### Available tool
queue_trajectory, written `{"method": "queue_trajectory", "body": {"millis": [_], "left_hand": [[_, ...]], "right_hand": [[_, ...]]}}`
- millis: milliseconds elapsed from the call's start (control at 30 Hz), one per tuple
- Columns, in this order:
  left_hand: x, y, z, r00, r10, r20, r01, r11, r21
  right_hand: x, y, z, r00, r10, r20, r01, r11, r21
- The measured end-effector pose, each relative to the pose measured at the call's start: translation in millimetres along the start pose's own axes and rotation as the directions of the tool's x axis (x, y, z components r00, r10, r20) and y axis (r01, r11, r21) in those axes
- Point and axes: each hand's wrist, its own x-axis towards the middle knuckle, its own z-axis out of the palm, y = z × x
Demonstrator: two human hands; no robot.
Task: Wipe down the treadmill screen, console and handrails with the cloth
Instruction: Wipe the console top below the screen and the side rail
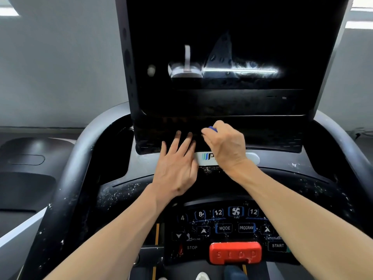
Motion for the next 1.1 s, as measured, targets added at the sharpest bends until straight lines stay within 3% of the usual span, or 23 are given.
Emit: {"method": "queue_trajectory", "body": {"millis": [133, 167, 233, 300, 333, 433, 467, 567, 633, 700, 767, 867, 933, 1100], "left_hand": [[-1, -4, -2, 1.000, 0.018, 0.014, -0.018, 1.000, 0.005], [-1, -4, -1, 1.000, 0.016, 0.013, -0.016, 1.000, 0.001], [-1, -4, 0, 1.000, 0.018, 0.010, -0.018, 1.000, -0.010], [0, -5, -1, 1.000, 0.022, 0.013, -0.022, 1.000, -0.010], [-1, -5, -1, 0.999, 0.027, 0.018, -0.027, 1.000, -0.005], [-2, -5, -2, 0.999, 0.032, 0.031, -0.032, 0.999, 0.006], [-2, -4, -2, 0.999, 0.029, 0.031, -0.029, 1.000, 0.007], [-2, -3, -2, 1.000, 0.020, 0.024, -0.020, 1.000, 0.004], [-2, -4, -3, 0.999, 0.027, 0.034, -0.027, 1.000, 0.007], [-1, -4, -3, 0.999, 0.032, 0.042, -0.033, 0.999, 0.020], [-2, -3, -1, 0.999, 0.022, 0.037, -0.023, 0.999, 0.028], [-3, -2, 2, 0.999, 0.019, 0.035, -0.021, 0.998, 0.054], [-2, -3, 1, 0.999, 0.030, 0.035, -0.031, 0.998, 0.048], [-1, -3, -2, 0.999, 0.023, 0.040, -0.025, 0.999, 0.040]], "right_hand": [[-13, -1, -4, 0.902, 0.431, -0.019, -0.421, 0.889, 0.180], [-8, -10, -1, 0.911, 0.410, -0.031, -0.400, 0.901, 0.167], [-2, -29, 6, 0.977, 0.210, -0.026, -0.207, 0.973, 0.104], [-1, -18, 7, 0.998, 0.059, -0.020, -0.057, 0.994, 0.095], [-4, -4, 3, 0.996, 0.087, -0.008, -0.086, 0.991, 0.106], [-22, 25, -12, 0.921, 0.384, 0.068, -0.390, 0.913, 0.118], [-24, 21, -12, 0.918, 0.381, 0.110, -0.392, 0.915, 0.097], [-23, 0, -2, 0.977, 0.065, 0.202, -0.100, 0.980, 0.169], [-16, 19, -5, 0.956, -0.058, 0.289, -0.010, 0.974, 0.228], [-21, 48, -11, 0.938, -0.034, 0.344, -0.031, 0.982, 0.184], [-30, 55, -16, 0.954, 0.045, 0.295, -0.084, 0.989, 0.121], [-28, 18, -10, 0.961, -0.101, 0.256, 0.028, 0.962, 0.272], [-22, 8, -5, 0.957, -0.148, 0.249, 0.074, 0.956, 0.282], [-36, 53, -29, 0.914, 0.055, 0.403, -0.084, 0.995, 0.054]]}}
